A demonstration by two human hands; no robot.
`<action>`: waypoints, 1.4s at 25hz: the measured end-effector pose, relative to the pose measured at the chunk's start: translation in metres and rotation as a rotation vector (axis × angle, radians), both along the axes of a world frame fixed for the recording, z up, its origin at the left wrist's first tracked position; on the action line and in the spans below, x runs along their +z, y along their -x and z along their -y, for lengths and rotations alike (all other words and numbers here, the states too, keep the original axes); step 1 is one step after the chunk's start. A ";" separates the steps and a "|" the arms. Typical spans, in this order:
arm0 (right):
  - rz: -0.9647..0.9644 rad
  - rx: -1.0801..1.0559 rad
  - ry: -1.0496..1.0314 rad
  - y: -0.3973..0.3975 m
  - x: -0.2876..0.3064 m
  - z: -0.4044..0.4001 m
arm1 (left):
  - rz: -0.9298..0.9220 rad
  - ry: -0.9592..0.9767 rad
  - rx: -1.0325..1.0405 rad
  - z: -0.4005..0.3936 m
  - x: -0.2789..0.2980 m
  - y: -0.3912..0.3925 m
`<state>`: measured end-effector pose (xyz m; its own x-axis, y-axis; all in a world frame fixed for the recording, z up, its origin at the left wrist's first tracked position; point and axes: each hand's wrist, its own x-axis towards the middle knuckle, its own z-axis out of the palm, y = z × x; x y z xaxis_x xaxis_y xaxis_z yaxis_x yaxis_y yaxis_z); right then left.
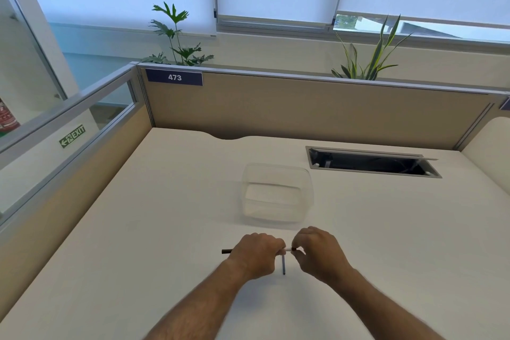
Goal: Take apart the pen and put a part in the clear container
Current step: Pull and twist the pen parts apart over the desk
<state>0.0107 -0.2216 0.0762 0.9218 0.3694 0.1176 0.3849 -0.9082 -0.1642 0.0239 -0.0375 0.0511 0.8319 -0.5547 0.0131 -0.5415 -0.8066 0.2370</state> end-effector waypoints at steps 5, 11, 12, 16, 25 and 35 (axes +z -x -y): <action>-0.225 0.106 0.069 -0.010 0.004 -0.001 | 0.027 -0.043 -0.001 -0.003 -0.002 -0.001; -0.168 0.067 0.168 -0.014 0.000 -0.001 | 0.011 -0.028 -0.001 -0.001 0.000 0.000; -0.151 0.062 0.175 -0.013 -0.001 -0.001 | 0.005 -0.019 0.002 -0.001 0.000 0.001; -0.086 -0.014 0.121 -0.009 -0.002 -0.002 | 0.005 0.021 0.010 -0.001 -0.002 0.001; -0.316 0.108 0.043 -0.009 0.007 -0.002 | 0.047 0.043 0.031 -0.004 -0.001 0.002; -0.115 -0.012 0.113 -0.007 0.006 -0.006 | 0.014 0.107 0.062 -0.002 0.002 0.002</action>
<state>0.0179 -0.2160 0.0818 0.9311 0.3635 -0.0301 0.3588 -0.9277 -0.1031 0.0224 -0.0358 0.0529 0.8637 -0.4975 0.0808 -0.4955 -0.8090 0.3162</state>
